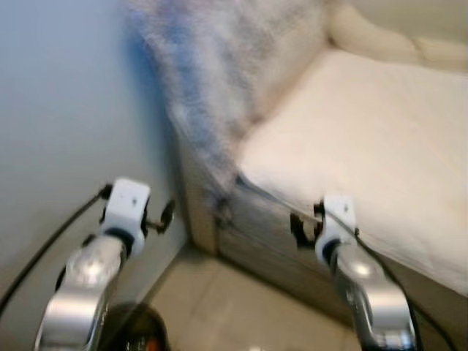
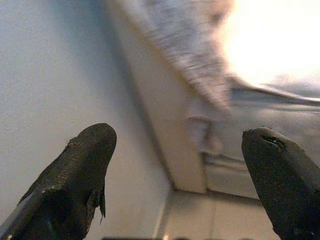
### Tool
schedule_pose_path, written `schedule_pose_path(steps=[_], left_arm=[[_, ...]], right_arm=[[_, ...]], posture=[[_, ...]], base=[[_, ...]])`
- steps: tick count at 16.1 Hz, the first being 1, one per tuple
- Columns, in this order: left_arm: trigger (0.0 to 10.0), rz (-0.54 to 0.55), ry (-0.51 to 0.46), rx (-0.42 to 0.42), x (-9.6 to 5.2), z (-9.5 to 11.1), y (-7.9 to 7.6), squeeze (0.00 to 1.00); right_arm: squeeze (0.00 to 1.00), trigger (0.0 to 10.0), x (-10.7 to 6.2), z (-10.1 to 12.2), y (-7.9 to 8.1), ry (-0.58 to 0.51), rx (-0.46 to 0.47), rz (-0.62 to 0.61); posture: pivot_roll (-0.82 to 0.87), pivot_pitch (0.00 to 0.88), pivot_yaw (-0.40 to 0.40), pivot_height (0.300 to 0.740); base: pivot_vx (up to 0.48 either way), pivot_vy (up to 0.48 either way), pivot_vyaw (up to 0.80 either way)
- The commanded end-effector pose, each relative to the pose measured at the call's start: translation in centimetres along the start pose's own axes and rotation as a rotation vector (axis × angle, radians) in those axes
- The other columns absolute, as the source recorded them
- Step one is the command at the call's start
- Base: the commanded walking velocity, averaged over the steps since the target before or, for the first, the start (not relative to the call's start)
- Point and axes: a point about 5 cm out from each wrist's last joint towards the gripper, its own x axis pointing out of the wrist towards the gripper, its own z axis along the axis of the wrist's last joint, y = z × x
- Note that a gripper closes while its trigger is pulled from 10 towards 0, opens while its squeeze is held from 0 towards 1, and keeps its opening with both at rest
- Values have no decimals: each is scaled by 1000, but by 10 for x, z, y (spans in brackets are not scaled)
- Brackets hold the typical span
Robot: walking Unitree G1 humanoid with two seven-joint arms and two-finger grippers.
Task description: Clean up the room
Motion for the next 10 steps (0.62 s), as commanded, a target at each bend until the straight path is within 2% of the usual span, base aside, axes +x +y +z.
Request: schedule_pose_path(steps=[1, 10], left_arm=[[10000, -8, -20, 11, 1, 5, -3, 0], [10000, -8, -29, 8, 4, 8, -5, 0]], right_arm=[[1000, 10000, 0, 1, -5, 1, 0, -23], [1000, 10000, 3, 6, -9, -23, -27, -27]], posture=[[29, 0, 20, 740], [23, 0, 29, 740]], base=[[0, -390, -781], [0, -402, -719]])
